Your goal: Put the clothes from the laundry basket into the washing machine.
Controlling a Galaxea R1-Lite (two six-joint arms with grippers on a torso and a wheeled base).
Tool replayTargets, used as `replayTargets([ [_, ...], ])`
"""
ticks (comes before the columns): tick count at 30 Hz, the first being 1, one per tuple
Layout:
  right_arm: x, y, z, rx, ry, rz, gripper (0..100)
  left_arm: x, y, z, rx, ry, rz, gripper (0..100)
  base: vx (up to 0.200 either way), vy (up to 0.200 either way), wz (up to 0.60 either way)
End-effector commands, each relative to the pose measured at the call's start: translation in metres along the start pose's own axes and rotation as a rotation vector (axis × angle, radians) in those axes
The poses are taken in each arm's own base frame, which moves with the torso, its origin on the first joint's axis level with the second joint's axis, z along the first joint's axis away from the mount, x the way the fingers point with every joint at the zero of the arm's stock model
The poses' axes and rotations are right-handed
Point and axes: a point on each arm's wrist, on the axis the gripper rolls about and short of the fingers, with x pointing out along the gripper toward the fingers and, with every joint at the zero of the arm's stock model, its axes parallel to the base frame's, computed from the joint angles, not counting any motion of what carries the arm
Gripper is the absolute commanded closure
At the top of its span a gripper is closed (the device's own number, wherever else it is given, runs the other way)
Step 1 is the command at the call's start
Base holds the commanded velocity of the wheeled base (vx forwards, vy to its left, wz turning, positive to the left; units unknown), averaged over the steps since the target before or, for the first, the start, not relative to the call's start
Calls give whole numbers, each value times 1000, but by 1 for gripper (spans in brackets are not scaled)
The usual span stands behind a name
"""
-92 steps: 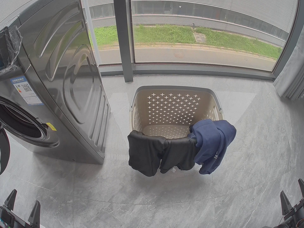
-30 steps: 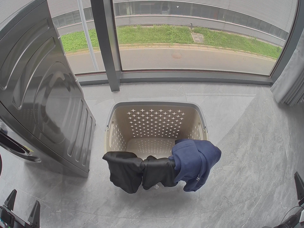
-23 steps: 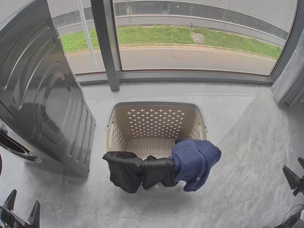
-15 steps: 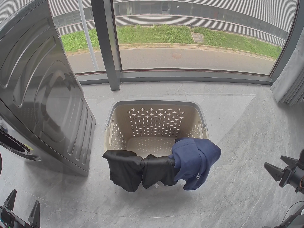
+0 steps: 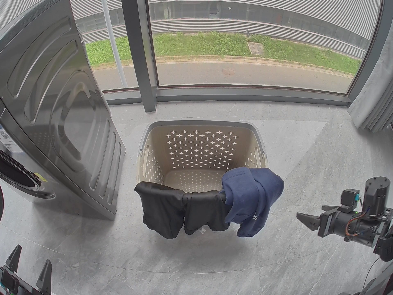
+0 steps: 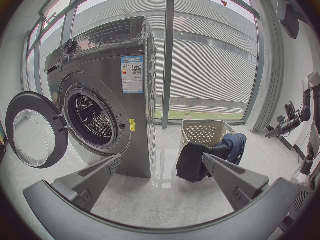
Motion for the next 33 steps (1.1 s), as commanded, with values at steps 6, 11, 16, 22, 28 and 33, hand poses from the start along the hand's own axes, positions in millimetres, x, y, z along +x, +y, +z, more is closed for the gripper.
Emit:
replayTargets([
  [6, 62, 25, -24, -31, 98, 17, 0, 0, 0, -4, 0, 4, 0, 0, 0, 0, 0],
  [11, 78, 27, -25, -36, 48, 29, 0, 0, 0, -4, 0, 6, 1, 0, 0, 0, 0],
  [16, 96, 29, -30, -38, 17, 40, 0, 0, 0, -4, 0, 4, 0, 0, 0, 0, 0],
  [22, 102, 35, -29, -45, 5, 61, 0, 0, 0, -4, 0, 4, 0, 0, 0, 0, 0],
  [28, 119, 36, -33, -46, 13, 57, 0, 0, 0, -4, 0, 6, 1, 0, 0, 0, 0],
  [33, 136, 39, -30, -43, -6, 61, 0, 0, 0, -4, 0, 4, 0, 0, 0, 0, 0],
])
